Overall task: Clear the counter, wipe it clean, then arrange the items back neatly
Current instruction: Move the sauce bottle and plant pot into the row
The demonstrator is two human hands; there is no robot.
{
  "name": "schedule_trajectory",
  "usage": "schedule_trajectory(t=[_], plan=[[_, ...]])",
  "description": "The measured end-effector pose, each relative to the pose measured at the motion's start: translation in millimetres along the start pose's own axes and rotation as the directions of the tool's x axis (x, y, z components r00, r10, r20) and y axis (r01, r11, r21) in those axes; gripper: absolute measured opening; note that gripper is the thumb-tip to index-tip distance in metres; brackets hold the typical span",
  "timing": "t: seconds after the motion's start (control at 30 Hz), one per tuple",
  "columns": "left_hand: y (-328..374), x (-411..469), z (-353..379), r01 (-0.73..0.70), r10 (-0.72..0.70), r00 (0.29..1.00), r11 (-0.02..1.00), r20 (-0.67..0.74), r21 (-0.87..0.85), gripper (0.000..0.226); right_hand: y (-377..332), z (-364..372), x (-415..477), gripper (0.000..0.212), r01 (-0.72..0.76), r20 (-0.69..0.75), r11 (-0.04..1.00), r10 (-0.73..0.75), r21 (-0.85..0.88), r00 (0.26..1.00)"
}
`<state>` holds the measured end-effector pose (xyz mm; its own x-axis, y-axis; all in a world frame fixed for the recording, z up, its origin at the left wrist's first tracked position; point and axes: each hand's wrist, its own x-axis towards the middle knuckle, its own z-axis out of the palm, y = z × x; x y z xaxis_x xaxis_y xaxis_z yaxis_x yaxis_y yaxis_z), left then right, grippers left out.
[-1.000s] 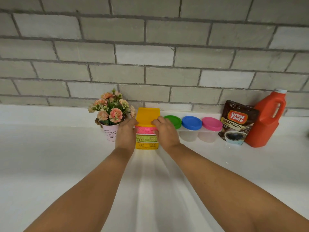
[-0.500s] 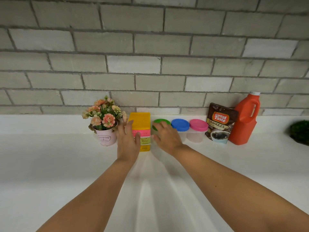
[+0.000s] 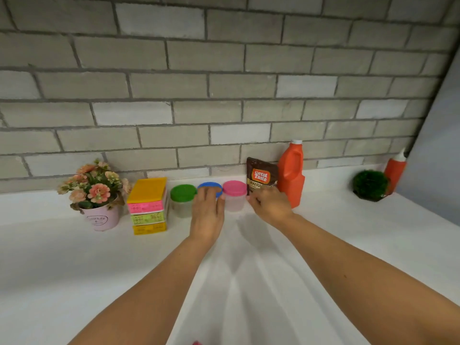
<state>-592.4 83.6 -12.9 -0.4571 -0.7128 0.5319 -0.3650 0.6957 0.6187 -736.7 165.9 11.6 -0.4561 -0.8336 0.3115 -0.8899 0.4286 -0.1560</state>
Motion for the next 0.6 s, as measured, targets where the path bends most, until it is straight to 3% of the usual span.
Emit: schedule_trajectory(t=[0.13,0.47,0.6], plan=[[55.2,-9.3,47.1,-0.016,0.015,0.999,1.000,0.050,0.017,0.033,62.6,-26.5,-26.3,0.034,-0.073,0.023,0.997,0.074,-0.022,0.997],[175.0,-34.3,161.8,-0.068,0.080,0.992,0.990,0.101,-0.121,0.026,217.8,-71.0,-78.8,0.038,-0.173,0.015,0.984,0.174,-0.034,0.985],[209.7,-40.5,199.6,-0.081,0.104,0.984,0.985,0.147,-0.153,0.038,267.0,-82.2,-92.7,0.038,-0.216,0.023,0.976,0.216,-0.012,0.976]])
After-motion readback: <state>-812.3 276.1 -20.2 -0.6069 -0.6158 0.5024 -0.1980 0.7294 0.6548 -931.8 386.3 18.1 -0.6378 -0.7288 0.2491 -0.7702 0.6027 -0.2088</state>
